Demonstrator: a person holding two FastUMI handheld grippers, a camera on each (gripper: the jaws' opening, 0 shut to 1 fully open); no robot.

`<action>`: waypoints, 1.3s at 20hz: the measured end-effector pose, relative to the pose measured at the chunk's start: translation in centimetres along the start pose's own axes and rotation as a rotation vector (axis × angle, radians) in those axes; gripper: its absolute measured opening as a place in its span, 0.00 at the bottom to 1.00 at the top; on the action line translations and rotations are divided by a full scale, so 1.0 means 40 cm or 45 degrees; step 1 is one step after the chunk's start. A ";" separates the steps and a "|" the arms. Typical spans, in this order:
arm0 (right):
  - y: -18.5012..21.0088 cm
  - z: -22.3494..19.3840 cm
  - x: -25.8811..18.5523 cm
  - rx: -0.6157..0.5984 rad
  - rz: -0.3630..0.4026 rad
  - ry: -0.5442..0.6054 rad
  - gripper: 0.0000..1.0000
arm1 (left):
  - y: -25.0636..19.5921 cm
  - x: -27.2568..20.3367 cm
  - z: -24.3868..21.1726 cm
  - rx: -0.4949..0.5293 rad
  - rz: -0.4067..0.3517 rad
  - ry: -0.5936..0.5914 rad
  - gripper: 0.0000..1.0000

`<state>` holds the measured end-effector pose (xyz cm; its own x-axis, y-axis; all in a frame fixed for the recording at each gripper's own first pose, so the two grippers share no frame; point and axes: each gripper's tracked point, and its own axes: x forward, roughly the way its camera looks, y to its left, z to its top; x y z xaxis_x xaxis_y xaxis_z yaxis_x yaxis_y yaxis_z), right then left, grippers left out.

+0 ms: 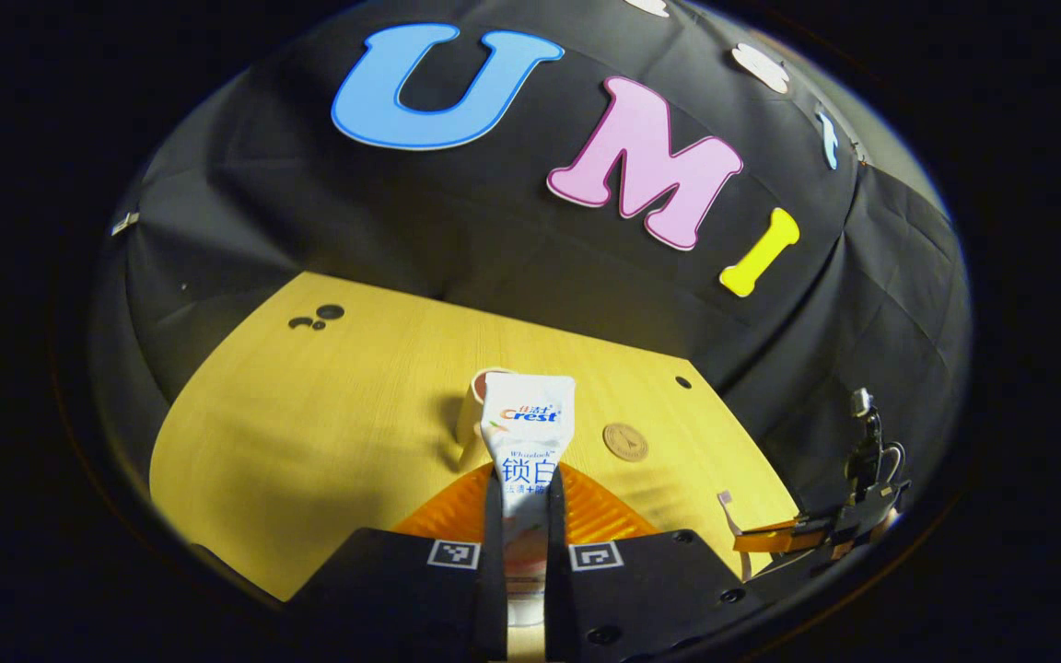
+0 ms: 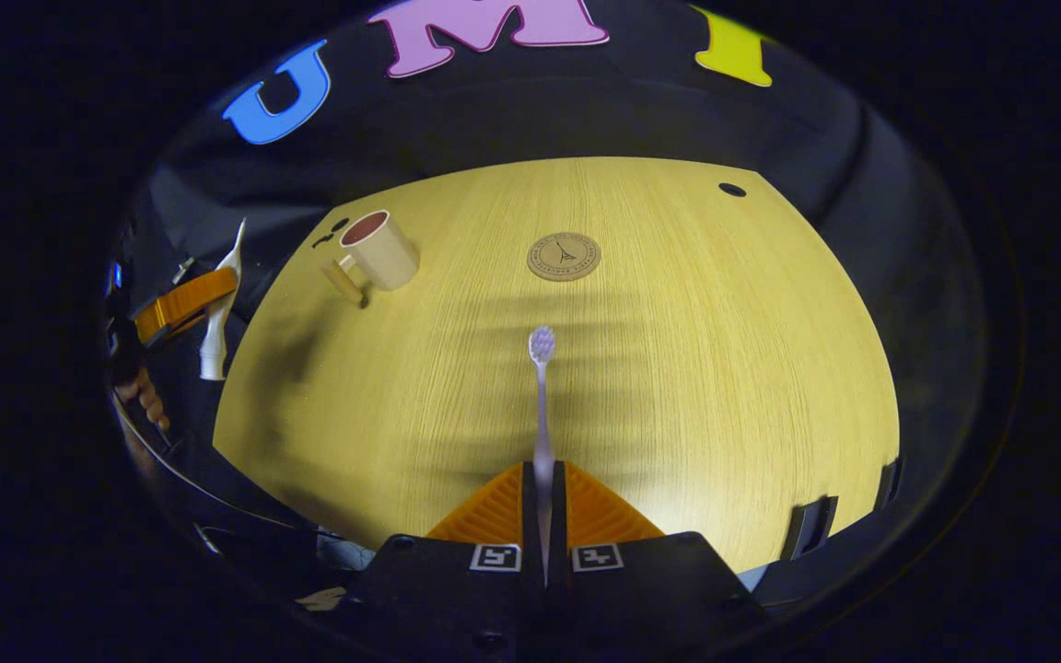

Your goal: Put the toothbrush and toothpaste on the desktop into the cup, then pick up the cup and place it on the coaster on the desktop.

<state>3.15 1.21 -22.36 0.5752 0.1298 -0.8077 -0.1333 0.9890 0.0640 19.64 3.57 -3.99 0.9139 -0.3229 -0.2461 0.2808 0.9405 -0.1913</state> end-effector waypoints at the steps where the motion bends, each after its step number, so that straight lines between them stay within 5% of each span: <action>1: 0.000 0.005 -0.010 0.010 0.003 -0.007 0.05 | -0.002 0.015 0.026 0.009 -0.006 -0.022 0.21; 9: 0.021 0.054 -0.100 0.075 0.031 -0.051 0.05 | -0.050 0.194 0.223 0.089 -0.045 -0.234 0.21; 19: -0.009 0.004 -0.115 0.164 0.023 0.007 0.05 | -0.028 0.402 0.302 0.093 0.195 -0.527 0.20; 26: -0.018 -0.001 -0.094 0.255 0.073 0.067 0.05 | 0.041 0.503 0.238 0.104 0.294 -0.485 0.22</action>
<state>1.04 0.00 -19.39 0.5275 0.1877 -0.8286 0.0015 0.9751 0.2218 41.28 -0.37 -0.21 0.9937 -0.0565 0.0964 0.0655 0.9935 -0.0931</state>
